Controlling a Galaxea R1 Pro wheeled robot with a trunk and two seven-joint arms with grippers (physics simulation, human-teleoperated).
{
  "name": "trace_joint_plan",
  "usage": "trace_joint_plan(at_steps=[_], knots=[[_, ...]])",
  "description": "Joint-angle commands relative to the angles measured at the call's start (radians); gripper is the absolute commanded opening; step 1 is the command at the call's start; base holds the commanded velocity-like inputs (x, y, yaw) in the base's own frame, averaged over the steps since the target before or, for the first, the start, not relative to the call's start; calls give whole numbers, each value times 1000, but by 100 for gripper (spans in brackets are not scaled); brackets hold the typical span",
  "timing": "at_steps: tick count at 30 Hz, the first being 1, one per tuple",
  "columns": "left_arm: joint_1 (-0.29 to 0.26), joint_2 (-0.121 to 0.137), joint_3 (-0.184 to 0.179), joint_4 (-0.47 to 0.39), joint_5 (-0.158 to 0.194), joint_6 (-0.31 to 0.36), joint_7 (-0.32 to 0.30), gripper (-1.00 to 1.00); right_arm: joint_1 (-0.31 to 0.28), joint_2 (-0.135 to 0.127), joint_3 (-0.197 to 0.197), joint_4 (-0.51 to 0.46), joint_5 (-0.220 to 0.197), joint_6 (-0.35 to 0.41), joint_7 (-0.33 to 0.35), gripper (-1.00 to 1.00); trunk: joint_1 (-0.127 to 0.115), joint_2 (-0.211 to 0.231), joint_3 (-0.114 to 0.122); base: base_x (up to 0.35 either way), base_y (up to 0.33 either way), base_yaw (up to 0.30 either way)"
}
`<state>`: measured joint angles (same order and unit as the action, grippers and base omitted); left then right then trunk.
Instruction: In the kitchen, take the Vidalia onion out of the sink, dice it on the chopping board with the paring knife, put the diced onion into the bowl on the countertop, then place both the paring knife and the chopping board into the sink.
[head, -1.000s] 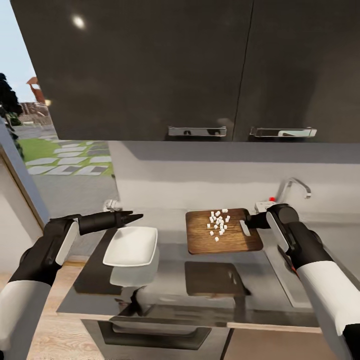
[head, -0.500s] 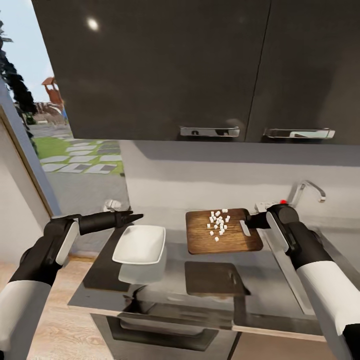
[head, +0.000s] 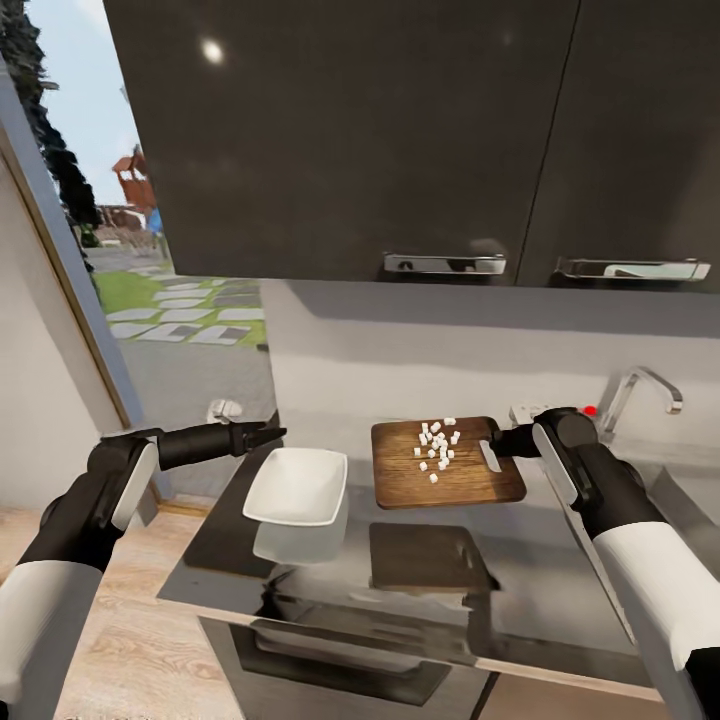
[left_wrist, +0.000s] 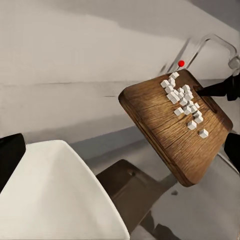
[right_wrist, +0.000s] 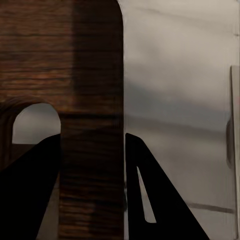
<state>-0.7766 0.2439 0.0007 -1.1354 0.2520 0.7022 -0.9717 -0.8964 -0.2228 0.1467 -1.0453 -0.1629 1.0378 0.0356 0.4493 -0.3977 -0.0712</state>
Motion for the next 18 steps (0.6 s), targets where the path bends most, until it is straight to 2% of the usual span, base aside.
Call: trace_joint_plan(at_steps=[1,18], knots=[[-1,0,0,0,4,6,-1,100,-1,-1,2,-1,2,4,3,-100,1,-2,-2,0,0,127],[-1,0,1,0,4,6,-1,100,-1,-1,2,-1,2,4,3,-100,1,-2,-2,0,0,128]])
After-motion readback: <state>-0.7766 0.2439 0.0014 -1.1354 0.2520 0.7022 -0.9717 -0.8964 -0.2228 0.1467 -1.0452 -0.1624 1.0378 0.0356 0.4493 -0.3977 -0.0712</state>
